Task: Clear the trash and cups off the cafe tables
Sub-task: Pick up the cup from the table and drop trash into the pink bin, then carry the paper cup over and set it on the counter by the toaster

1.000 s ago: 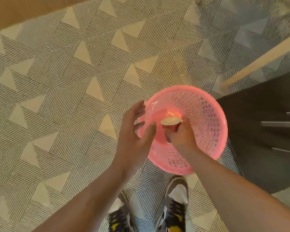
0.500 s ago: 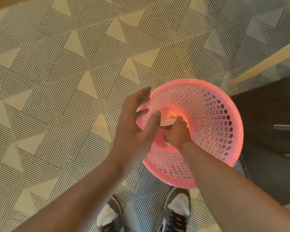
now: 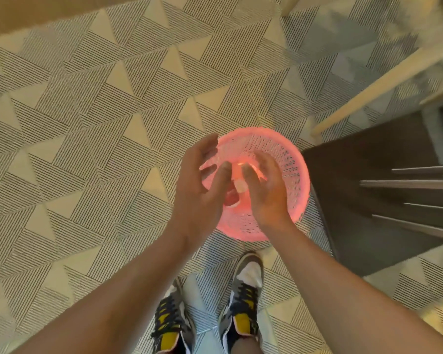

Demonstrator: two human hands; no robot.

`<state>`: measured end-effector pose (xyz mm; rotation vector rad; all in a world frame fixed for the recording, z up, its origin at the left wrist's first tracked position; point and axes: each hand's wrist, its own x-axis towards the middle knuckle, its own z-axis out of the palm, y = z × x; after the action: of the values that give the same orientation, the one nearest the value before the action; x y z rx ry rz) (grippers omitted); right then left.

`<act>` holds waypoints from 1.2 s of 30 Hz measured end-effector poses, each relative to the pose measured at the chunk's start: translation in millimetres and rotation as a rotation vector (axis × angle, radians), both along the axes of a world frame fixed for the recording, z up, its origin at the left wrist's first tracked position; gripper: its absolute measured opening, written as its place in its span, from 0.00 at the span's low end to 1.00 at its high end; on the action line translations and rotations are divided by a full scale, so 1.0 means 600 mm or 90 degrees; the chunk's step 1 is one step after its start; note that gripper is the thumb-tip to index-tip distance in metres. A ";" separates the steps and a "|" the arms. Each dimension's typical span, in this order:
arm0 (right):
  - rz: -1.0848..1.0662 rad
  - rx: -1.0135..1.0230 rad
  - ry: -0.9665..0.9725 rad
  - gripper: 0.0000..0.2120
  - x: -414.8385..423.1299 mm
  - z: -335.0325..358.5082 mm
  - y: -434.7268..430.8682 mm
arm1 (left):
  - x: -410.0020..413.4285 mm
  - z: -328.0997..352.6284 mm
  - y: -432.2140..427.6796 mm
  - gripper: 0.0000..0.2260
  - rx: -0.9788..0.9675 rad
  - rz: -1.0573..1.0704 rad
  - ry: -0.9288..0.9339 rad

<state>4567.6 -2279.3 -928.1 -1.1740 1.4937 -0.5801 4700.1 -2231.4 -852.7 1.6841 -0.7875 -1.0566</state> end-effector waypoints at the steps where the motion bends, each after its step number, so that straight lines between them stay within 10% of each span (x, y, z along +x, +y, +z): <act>1: -0.025 -0.003 -0.030 0.17 0.001 0.038 0.004 | 0.000 0.022 0.004 0.23 -0.001 0.002 0.006; 18: 0.010 -0.210 -0.186 0.17 0.063 0.788 0.007 | 0.100 0.663 0.019 0.21 -0.181 0.029 -0.005; 36: 0.057 -0.325 -0.253 0.16 0.239 1.198 0.007 | 0.303 1.083 0.063 0.21 -0.315 0.073 -0.057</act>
<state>4710.7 -2275.2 -209.4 -1.3998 0.9729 -1.1052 4882.2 -2193.4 -202.6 1.3376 -0.9126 -0.6421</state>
